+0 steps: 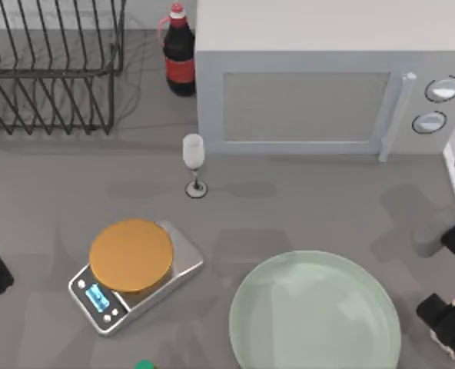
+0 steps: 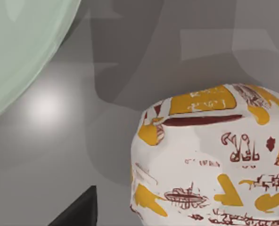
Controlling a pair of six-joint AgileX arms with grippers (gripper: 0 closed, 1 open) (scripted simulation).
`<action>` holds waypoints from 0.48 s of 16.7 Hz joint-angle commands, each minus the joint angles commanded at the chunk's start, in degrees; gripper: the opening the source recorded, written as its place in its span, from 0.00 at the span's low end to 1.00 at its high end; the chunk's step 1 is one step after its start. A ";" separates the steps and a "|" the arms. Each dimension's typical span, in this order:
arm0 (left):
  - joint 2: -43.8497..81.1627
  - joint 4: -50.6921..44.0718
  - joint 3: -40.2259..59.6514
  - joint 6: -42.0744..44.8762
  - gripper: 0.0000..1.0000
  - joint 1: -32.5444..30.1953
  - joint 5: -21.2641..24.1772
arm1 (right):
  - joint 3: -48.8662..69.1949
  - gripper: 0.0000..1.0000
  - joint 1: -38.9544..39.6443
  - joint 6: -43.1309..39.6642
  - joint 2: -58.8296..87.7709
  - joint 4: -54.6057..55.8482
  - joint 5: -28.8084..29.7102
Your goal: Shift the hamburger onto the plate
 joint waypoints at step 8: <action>0.00 0.00 0.00 0.00 1.00 0.00 0.00 | -8.48 1.00 0.17 0.27 8.92 17.59 0.00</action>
